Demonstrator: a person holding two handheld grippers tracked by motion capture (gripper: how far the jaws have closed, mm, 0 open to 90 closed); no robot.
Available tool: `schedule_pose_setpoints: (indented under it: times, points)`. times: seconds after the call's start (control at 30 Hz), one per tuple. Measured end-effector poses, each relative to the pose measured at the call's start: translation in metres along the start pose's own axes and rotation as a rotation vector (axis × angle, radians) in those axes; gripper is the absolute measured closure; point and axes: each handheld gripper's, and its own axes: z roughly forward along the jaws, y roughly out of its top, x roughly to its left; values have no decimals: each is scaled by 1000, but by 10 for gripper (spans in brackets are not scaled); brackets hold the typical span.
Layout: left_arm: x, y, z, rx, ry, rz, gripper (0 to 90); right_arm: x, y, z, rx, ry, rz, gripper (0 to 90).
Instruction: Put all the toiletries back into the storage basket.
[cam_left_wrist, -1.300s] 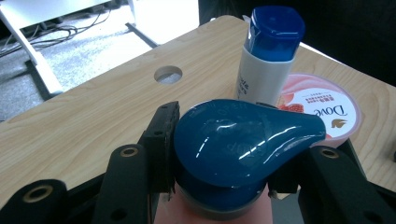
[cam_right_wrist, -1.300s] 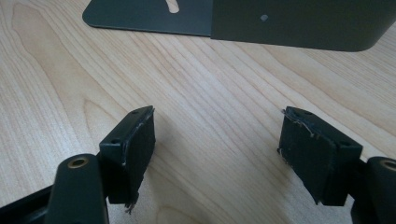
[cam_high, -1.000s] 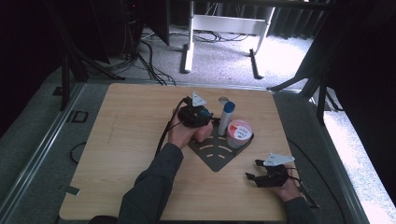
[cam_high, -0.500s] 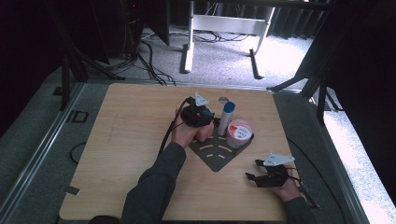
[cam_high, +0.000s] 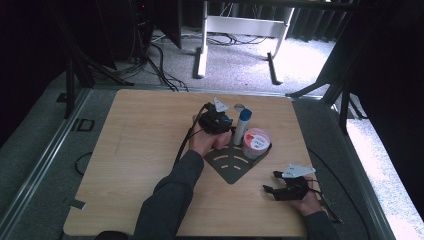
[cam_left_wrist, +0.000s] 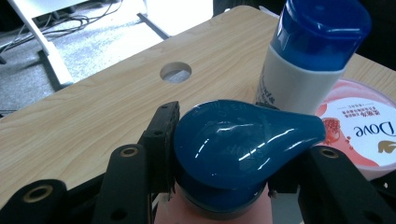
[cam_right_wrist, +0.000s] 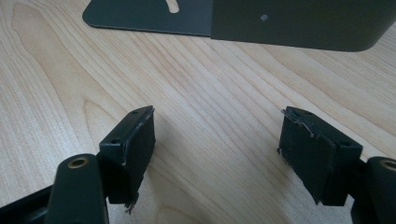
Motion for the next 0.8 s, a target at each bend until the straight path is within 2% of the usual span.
schedule_pose_setpoints:
  times: [0.3,0.8]
  points:
    - [0,1,11,11,15,-19,531,0,0,0,0,0,1,264]
    - [-6,3,16,-8,51,-37,531,0,0,0,0,0,0,264]
